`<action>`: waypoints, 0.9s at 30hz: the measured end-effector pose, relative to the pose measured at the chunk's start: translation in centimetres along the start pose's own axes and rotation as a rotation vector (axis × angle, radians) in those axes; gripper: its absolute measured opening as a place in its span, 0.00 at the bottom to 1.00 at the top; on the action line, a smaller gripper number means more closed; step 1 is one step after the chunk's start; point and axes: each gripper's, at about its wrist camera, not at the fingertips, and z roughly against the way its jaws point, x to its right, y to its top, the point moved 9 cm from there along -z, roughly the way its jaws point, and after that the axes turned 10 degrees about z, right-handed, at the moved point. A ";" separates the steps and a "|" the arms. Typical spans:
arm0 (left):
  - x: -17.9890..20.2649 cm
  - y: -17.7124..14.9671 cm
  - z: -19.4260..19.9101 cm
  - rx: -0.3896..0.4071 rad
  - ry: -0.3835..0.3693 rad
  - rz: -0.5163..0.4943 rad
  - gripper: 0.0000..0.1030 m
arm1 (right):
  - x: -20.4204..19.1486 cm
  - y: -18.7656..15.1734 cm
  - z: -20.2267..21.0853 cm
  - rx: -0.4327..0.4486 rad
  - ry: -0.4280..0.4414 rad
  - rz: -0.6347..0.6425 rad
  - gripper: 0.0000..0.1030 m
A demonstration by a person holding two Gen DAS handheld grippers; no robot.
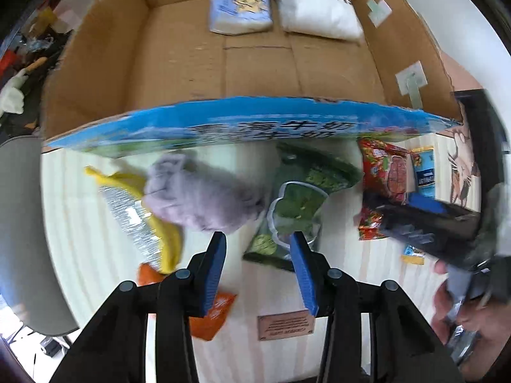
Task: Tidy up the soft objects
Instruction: 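Grasp the red floral snack bag with the right tool while the left grasps the green bag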
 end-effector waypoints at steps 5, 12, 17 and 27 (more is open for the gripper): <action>2.3 0.5 -2.0 -0.068 -0.074 -0.032 0.40 | 0.9 -2.1 -0.4 -0.032 -0.058 0.033 0.49; 4.2 0.6 -6.1 -0.114 0.023 -0.118 0.39 | 2.8 -4.9 -0.7 -0.069 -0.024 -0.002 0.50; 4.2 0.0 -5.5 -0.098 -0.004 -0.067 0.29 | 2.9 -5.6 -0.5 -0.061 -0.044 0.009 0.47; 2.3 -4.4 -0.6 -0.025 -0.074 0.037 0.20 | -1.5 -9.3 2.8 -0.033 0.043 0.091 0.45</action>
